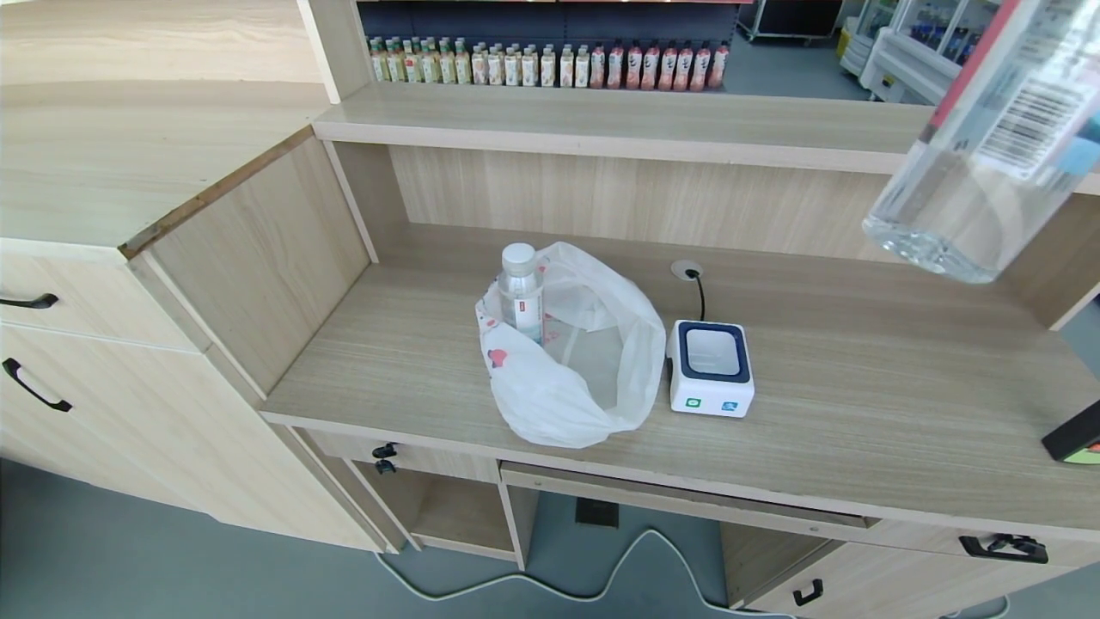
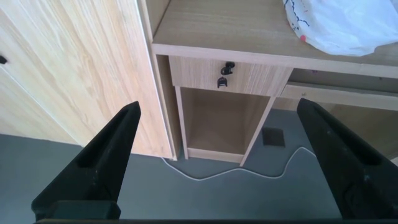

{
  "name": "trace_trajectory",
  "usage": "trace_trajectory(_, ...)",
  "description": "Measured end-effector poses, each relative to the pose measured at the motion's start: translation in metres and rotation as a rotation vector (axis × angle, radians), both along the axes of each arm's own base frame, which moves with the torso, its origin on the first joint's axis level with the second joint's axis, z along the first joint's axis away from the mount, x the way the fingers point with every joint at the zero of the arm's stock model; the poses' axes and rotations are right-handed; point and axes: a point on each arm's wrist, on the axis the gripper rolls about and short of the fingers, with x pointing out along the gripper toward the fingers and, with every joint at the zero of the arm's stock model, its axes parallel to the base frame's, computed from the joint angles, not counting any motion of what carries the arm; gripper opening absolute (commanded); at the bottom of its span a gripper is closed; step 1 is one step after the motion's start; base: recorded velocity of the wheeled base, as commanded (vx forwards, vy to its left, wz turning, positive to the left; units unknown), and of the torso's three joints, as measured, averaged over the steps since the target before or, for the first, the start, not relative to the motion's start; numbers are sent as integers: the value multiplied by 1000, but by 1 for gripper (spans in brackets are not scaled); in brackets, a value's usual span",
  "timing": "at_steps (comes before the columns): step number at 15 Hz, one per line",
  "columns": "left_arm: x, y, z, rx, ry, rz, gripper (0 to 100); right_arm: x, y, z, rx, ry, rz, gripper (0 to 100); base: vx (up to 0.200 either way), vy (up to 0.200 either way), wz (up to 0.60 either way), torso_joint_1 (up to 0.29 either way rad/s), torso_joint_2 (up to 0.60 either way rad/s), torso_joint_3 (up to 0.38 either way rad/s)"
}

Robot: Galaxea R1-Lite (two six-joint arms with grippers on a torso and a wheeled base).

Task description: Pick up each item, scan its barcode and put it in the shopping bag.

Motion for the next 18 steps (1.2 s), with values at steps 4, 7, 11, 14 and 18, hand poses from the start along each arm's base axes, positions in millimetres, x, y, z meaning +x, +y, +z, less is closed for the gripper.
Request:
trace_trajectory(4,0,0,0,0,0,0,100,42,-29,-42,-2,-38,-328,0,0,0,0,0,0,0)
trace_trajectory(7,0,0,0,0,0,0,100,59,-56,-78,-62,-87,-495,0,0,0,0,0,0,0)
trace_trajectory(11,0,0,0,0,0,0,100,71,-76,-99,-171,-188,-620,0,0,0,0,0,0,0)
trace_trajectory(14,0,0,0,0,0,0,100,78,-85,-109,-261,-237,-677,0,0,0,0,0,0,0)
trace_trajectory(18,0,0,0,0,0,0,100,82,-95,-117,-402,-340,-745,0,0,0,0,0,0,0)
